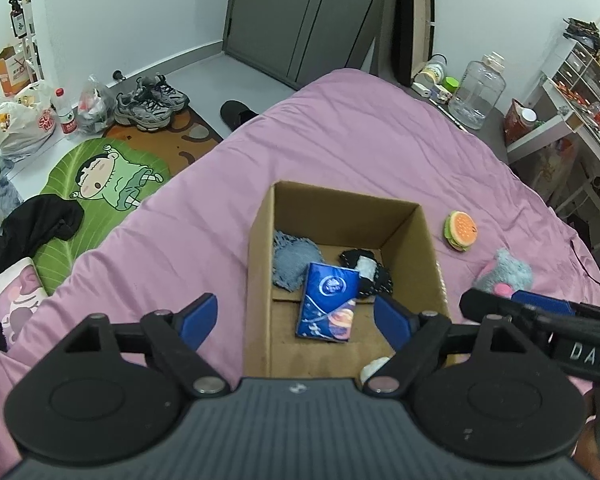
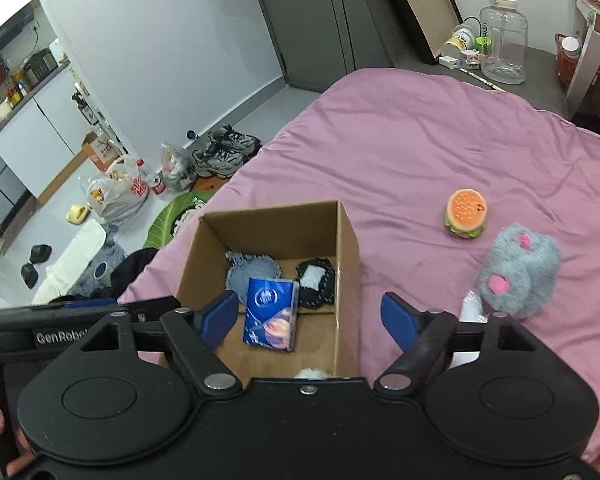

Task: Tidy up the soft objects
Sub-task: 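Open the right gripper to drop the white item into the box, then move the right gripper down onto the grey fluffy plush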

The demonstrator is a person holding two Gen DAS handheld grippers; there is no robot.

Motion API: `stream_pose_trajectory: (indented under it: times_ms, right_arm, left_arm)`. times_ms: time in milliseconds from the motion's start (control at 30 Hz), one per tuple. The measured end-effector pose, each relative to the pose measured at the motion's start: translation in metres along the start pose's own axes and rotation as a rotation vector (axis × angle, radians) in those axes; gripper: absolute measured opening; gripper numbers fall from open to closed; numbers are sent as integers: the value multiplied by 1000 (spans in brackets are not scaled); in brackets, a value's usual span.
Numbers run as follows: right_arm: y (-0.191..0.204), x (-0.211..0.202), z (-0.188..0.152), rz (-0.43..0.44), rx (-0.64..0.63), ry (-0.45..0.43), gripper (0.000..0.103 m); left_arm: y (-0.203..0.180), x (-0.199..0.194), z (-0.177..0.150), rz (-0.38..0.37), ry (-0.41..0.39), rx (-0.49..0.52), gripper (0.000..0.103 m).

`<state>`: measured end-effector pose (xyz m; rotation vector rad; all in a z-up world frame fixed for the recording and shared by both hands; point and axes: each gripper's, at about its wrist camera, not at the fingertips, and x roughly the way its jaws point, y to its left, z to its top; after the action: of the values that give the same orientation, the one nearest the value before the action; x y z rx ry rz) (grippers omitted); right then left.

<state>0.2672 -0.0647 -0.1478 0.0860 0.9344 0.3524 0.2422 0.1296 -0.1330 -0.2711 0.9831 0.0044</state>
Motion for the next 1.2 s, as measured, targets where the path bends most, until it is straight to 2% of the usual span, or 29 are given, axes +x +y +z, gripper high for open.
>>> stream_pose_trajectory:
  times_ms: [167,400,600,700,833,967,1200]
  right_arm:
    - [-2,-14,-6,-8,-7,19,89]
    - [-16,-38,-9,12,-2,17,96]
    - [-37,-54,-9,40,11,15,103]
    - [-53,-64,-8,44,38,-1,103]
    - [-78,-81,-7,60,70,-30,103]
    - [-105,-88,-8,64,107,-41,103]
    - [-140,-95,-9,63,169,-66,103]
  left_arm:
    - [-9,-8,-5,1,9,18,86]
    - [-27,-27,-10,9,-2,31,87]
    - [-46,-43,-13,27,-4,44,94]
    - [-58,-51,-15,34,-16,59,101]
    - [-74,-57,-19,30,-21,77,103]
    - [-88,-59,-22,-17,-29,66,103]
    - [-116,-58,-24,-45,-57,59,103]
